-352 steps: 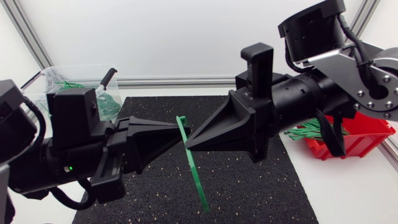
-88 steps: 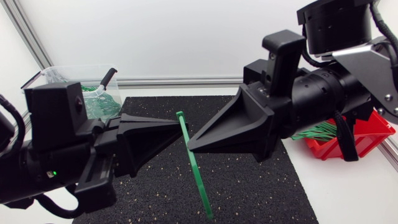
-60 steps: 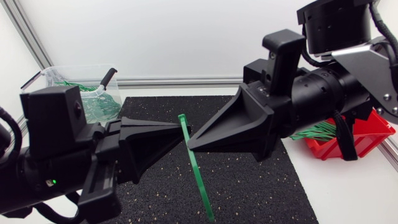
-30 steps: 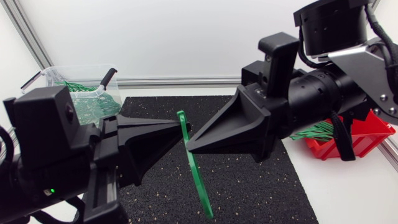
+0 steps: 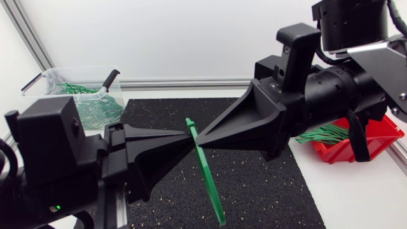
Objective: Take a green cable tie from the red box, thread the tail through the head to close it, then place it in the transparent bin on the left.
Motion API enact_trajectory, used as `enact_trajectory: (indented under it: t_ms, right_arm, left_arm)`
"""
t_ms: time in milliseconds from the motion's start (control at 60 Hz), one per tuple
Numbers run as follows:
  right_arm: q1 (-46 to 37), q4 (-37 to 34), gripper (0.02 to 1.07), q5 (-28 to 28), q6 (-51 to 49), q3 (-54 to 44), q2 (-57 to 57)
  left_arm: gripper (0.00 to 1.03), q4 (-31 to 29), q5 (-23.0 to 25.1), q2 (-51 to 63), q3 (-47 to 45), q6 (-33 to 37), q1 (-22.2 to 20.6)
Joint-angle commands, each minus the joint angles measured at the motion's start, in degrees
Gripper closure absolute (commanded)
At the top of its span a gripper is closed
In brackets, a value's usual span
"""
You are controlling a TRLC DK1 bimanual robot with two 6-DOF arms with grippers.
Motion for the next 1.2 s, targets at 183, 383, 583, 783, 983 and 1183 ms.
enact_trajectory:
  t_ms: [183, 383, 583, 783, 983, 1183]
  right_arm:
    - [-1.77, -0.14, 1.01, 2.08, 1.28, 1.89, 2.16]
    - [-2.13, -0.75, 1.01, 2.16, 1.28, 1.8, 6.02]
    - [-0.98, -0.31, 0.97, 2.16, 1.1, 1.71, 6.11]
    - [-0.63, 0.92, 0.79, 1.9, 0.93, 1.01, 1.28]
    - [-2.57, 2.85, 0.75, 1.72, 0.66, 0.66, 0.05]
    - [-3.27, 5.14, 0.75, 0.49, -1.27, 1.1, 3.12]
  left_arm:
    - [0.99, 0.27, -1.2, -0.31, -0.83, 1.95, -3.96]
    - [0.99, -0.17, -1.55, -1.02, -0.75, 2.12, -4.4]
    - [0.99, -0.52, -1.64, -1.54, -0.92, 2.56, -4.49]
    - [0.99, -2.1, -1.46, -2.33, -1.62, 5.2, -2.9]
    - [0.99, -4.12, -0.93, -3.21, -2.24, 9.77, -0.36]
    - [0.99, -5.09, -0.85, -3.65, -3.29, 16.71, 0.17]
